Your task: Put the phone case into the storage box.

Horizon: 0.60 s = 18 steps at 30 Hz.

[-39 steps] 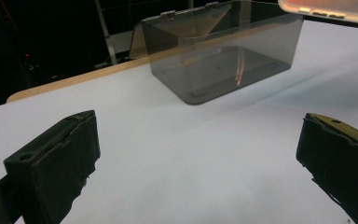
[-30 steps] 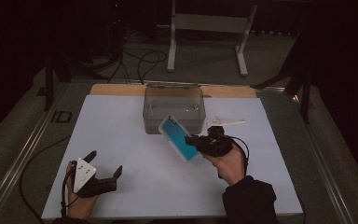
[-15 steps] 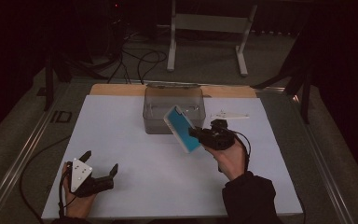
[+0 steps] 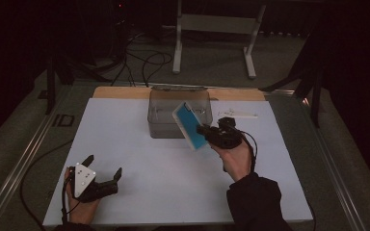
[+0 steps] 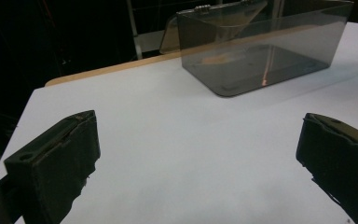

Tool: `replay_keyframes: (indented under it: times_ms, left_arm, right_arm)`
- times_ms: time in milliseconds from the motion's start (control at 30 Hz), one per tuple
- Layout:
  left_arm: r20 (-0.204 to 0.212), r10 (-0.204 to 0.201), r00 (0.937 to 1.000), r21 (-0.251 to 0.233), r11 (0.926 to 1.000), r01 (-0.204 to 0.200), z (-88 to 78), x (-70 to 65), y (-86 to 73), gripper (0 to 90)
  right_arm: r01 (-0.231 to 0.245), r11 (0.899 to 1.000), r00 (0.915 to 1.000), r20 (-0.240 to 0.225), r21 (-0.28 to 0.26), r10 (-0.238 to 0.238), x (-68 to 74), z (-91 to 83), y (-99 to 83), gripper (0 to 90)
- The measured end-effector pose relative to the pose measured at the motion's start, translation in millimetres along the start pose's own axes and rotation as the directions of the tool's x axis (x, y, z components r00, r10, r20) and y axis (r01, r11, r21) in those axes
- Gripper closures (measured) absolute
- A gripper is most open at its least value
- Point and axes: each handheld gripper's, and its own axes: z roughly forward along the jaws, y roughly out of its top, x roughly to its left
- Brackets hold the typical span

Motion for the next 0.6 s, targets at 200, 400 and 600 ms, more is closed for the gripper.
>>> replay_keyframes:
  times_ms: [200, 400, 600]
  left_arm:
    - [-0.011, -0.007, 0.9999, -0.006, 1.0, 0.007, -0.1, 0.9, -0.1, 0.2]
    - [-0.01, -0.004, 0.9999, -0.005, 1.0, 0.004, 1.4, -0.3, -0.3, 0.2]
    - [-0.006, -0.004, 1.0, -0.004, 1.0, 0.004, 1.9, -1.0, -0.4, 0.2]
  right_arm:
    - [-0.007, 1.0, 0.9996, 0.028, -0.011, 0.007, -1.2, 1.9, 4.3, 81.3]
    - [-0.005, 1.0, 0.9989, 0.047, -0.019, 0.006, -0.9, 3.3, 8.1, 81.3]
    - [0.0, 1.0, 0.9975, 0.07, -0.026, 0.002, -1.0, 6.2, 13.0, 81.3]
